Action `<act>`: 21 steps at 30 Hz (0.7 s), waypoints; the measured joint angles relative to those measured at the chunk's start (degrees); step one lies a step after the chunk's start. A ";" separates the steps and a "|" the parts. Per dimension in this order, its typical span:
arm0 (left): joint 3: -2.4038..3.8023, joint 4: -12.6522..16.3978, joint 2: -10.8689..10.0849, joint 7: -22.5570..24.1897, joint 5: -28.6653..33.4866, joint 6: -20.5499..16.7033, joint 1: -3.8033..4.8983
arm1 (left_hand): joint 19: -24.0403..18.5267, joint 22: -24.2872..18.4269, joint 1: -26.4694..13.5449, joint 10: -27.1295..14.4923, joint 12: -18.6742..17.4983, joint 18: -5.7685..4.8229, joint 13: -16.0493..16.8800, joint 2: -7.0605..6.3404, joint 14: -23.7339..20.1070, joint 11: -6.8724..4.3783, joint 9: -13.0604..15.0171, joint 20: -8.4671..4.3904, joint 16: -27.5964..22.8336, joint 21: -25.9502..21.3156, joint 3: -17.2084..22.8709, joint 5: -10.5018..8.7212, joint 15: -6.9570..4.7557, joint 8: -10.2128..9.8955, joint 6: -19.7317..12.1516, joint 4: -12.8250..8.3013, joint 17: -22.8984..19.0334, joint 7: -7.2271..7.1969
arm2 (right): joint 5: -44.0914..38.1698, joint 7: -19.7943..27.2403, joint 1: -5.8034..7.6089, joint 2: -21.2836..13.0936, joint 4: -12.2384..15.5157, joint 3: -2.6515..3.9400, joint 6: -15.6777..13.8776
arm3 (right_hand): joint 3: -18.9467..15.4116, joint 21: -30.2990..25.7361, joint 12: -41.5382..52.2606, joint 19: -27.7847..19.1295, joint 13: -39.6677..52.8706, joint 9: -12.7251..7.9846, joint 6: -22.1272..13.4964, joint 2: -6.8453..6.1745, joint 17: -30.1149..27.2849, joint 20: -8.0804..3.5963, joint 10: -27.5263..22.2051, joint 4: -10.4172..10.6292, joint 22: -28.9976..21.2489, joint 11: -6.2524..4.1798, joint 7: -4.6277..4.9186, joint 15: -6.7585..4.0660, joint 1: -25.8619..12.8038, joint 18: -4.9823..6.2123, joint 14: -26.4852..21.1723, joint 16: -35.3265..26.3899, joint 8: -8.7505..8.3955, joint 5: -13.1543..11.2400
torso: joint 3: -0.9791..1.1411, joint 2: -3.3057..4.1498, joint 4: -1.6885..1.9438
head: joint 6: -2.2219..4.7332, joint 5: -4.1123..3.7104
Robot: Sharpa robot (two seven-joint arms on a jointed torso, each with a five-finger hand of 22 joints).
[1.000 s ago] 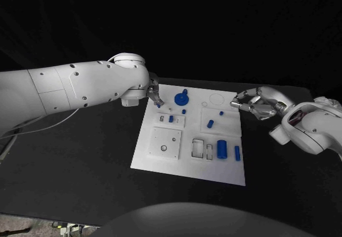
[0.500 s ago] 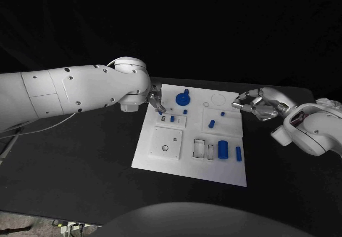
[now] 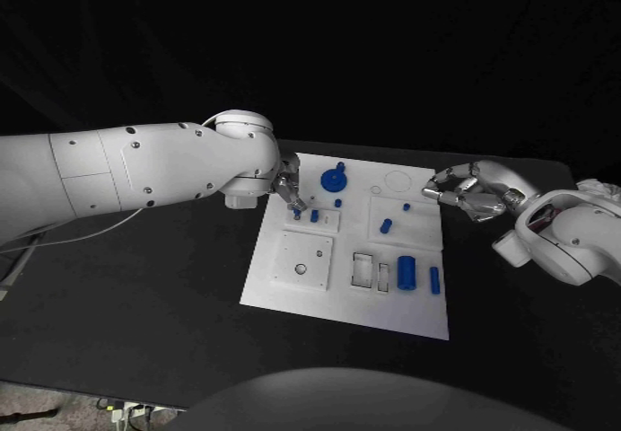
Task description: Assemble the parts on the task board
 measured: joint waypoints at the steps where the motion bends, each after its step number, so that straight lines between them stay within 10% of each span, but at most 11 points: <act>1: -0.01 0.00 0.06 0.00 0.04 -0.04 -0.05 | 0.00 0.00 -0.06 0.00 0.00 0.00 0.00 -0.06 0.00 0.00 0.00 0.00 0.00 0.00 0.00 0.00 0.00 0.00 0.00 0.00 0.00 0.00 | 0.00 0.00 0.00 0.00 -0.01 0.00 0.00 | 0.00 0.00 0.00 0.00 0.00 0.00 0.00 0.00 0.00 0.00 0.00 0.00 0.00 0.00 0.00 0.00 0.00 0.00 0.00 0.00 0.00 0.00 | 0.00 0.01 0.00 | 0.00 -0.01; 21: -0.14 -0.80 0.91 0.00 0.16 -1.08 -0.74 | 0.00 0.00 -0.49 0.00 0.00 0.00 0.00 -0.04 0.00 0.00 -0.03 0.00 0.00 -0.20 0.16 -0.19 0.00 -0.24 0.01 0.16 -0.01 0.01 | 0.00 0.01 -0.03 0.00 -0.01 0.02 0.01 | 0.16 0.00 0.00 0.00 0.00 -0.05 0.00 0.00 -0.01 0.00 0.00 -0.16 -0.01 0.00 0.00 0.00 0.00 0.00 0.00 0.00 0.00 0.00 | 0.00 0.02 0.00 | 0.00 -0.23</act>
